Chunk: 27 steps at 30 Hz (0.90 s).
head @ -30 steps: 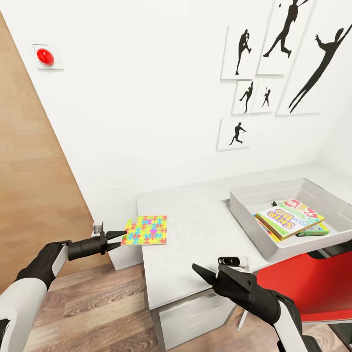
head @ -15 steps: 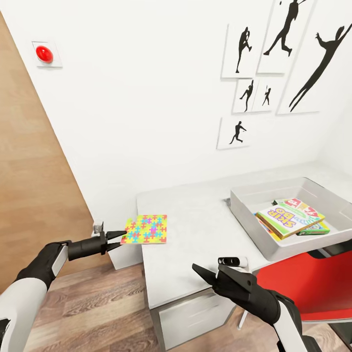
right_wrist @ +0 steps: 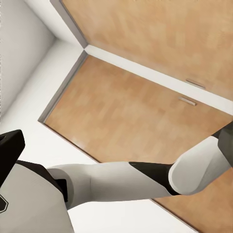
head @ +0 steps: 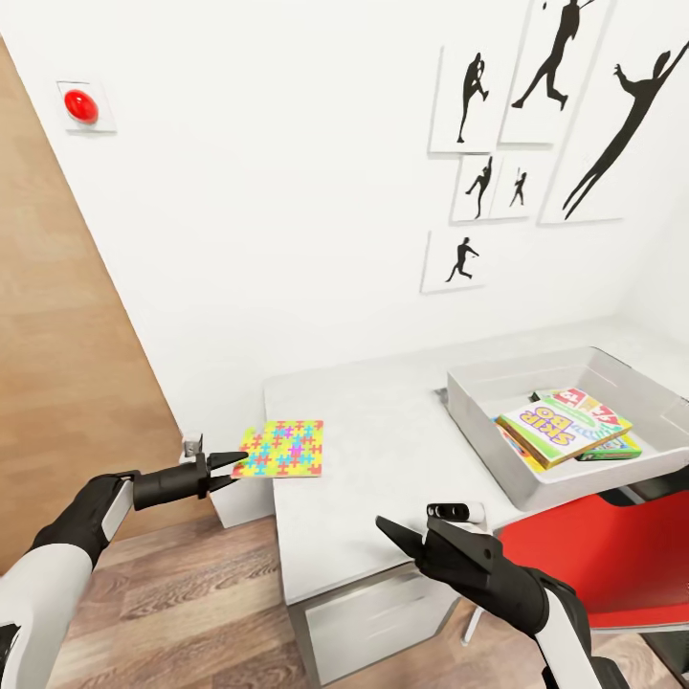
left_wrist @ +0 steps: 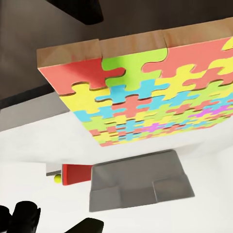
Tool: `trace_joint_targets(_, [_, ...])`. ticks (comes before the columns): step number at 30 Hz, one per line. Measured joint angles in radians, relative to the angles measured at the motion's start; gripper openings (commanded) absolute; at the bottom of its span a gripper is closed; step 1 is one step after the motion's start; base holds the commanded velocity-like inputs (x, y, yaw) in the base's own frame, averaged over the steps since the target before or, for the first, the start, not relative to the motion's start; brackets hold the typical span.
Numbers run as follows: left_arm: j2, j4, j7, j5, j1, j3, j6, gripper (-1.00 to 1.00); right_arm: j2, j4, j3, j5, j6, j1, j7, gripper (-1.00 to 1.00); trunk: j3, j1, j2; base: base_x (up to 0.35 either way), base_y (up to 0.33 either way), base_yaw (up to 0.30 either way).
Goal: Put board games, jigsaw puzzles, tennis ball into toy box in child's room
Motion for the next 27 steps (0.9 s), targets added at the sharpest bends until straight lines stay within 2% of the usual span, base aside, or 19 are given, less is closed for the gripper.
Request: trace_joint_targets(27, [0.001, 0.0, -0.001, 0.0, 0.0, 0.0, 0.001, 1.0, 0.0, 0.0, 0.001, 0.0, 0.0, 0.0, 0.0, 1.0, 0.0, 0.0, 0.0, 0.0, -0.007, 0.0])
